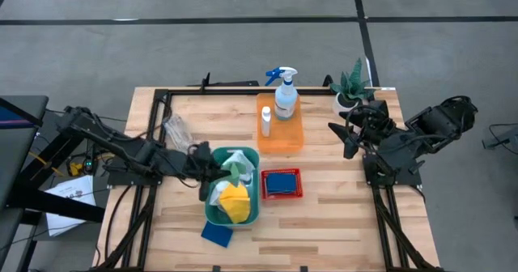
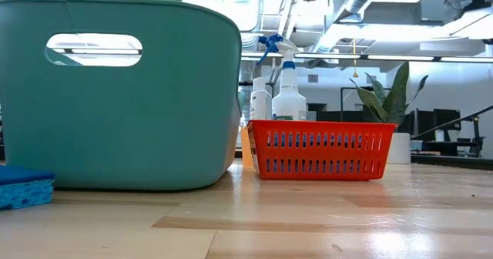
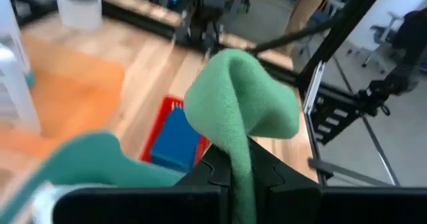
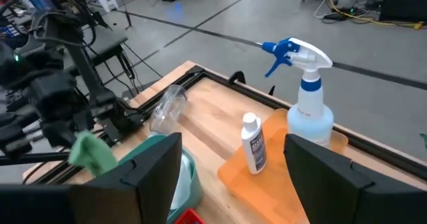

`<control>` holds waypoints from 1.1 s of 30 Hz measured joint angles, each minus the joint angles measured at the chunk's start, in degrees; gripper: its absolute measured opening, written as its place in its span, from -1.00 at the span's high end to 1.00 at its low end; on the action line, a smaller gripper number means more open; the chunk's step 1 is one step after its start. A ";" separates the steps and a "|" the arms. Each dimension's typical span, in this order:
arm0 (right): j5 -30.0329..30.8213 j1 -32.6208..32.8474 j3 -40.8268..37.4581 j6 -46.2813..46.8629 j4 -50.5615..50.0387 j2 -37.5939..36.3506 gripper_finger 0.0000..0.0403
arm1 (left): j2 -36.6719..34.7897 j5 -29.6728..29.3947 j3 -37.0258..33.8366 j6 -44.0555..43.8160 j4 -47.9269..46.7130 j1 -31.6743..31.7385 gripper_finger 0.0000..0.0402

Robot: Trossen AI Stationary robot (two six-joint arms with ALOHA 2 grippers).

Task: Pick & Place Kitchen Items
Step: Put the green towel into the green bin

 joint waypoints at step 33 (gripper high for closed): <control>-0.22 0.00 0.00 0.87 -4.48 0.00 -0.27 | 24.04 9.10 6.49 -14.43 -16.74 5.62 1.00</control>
